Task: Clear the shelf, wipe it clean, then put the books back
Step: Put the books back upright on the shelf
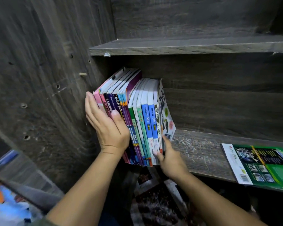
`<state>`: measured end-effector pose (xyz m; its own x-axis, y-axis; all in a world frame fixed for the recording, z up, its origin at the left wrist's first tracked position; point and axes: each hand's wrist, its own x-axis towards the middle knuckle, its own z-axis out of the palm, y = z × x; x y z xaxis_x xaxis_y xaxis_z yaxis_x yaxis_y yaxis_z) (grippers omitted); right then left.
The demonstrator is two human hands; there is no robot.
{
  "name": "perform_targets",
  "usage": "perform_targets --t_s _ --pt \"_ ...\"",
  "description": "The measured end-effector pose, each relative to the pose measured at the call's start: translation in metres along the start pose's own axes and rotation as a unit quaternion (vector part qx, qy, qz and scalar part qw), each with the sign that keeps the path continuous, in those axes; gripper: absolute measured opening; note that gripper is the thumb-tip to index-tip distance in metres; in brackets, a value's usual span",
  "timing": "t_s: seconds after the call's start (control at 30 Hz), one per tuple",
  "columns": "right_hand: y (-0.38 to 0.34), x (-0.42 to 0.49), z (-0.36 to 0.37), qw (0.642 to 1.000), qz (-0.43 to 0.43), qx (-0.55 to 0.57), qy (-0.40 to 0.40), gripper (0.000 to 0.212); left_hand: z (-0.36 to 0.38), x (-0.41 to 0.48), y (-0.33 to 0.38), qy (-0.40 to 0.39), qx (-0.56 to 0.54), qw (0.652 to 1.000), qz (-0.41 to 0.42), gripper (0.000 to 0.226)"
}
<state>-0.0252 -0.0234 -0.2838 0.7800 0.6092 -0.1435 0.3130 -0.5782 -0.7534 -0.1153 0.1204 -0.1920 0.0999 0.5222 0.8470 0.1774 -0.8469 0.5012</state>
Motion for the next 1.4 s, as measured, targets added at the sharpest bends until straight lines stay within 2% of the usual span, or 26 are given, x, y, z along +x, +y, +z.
perform_targets --t_s 0.1,0.2,0.33,0.43,0.53,0.6,0.7,0.77,0.83,0.9,1.03,1.17,1.3,1.4 --pt "-0.001 -0.002 0.0 1.0 0.002 0.024 0.012 0.07 -0.01 0.003 0.006 -0.057 0.054 0.995 -0.065 0.074" --pt "-0.006 0.0 -0.007 1.0 0.019 0.005 -0.011 0.074 -0.02 0.011 0.011 -0.108 0.168 0.979 -0.052 0.079" --pt "-0.025 -0.001 -0.017 0.999 0.014 -0.026 -0.031 0.074 -0.038 0.021 0.02 -0.136 0.155 0.977 -0.06 0.086" --pt "-0.045 -0.01 -0.029 0.999 -0.029 -0.017 -0.006 0.081 -0.049 0.018 0.019 -0.16 0.158 0.974 -0.031 0.088" --pt "-0.064 -0.025 -0.042 0.992 -0.12 -0.015 0.045 0.089 -0.061 0.01 0.019 -0.172 0.173 0.97 -0.012 0.09" --pt "-0.074 -0.032 -0.049 0.981 -0.18 -0.022 0.072 0.091 -0.074 0.002 0.023 -0.183 0.191 0.964 -0.022 0.09" --pt "-0.083 -0.038 -0.056 0.967 -0.219 -0.066 0.108 0.091 -0.09 -0.01 0.027 -0.188 0.27 0.943 -0.044 0.088" --pt "-0.089 -0.04 -0.061 0.95 -0.246 -0.124 0.15 0.09 -0.093 -0.014 0.027 -0.181 0.305 0.934 -0.044 0.075" --pt "-0.098 -0.038 -0.064 0.923 -0.284 -0.187 0.18 0.088 -0.093 -0.009 0.029 -0.188 0.291 0.937 -0.043 0.055" --pt "-0.11 -0.03 -0.064 0.906 -0.308 -0.229 0.179 0.087 -0.088 0.003 0.037 -0.217 0.264 0.937 -0.071 0.053" --pt "-0.126 -0.015 -0.053 0.892 -0.321 -0.274 0.161 0.083 -0.071 0.024 0.044 -0.3 0.298 0.899 -0.119 0.073" --pt "-0.13 -0.01 -0.047 0.893 -0.308 -0.268 0.188 0.071 -0.081 0.024 0.043 -0.361 0.329 0.863 -0.13 0.083" --pt "-0.132 -0.006 -0.052 0.896 -0.3 -0.27 0.185 0.06 -0.106 0.022 0.064 -0.38 0.351 0.847 -0.126 0.078" --pt "-0.136 -0.007 -0.053 0.904 -0.292 -0.261 0.17 0.06 -0.121 0.014 0.082 -0.399 0.362 0.836 -0.106 0.073"
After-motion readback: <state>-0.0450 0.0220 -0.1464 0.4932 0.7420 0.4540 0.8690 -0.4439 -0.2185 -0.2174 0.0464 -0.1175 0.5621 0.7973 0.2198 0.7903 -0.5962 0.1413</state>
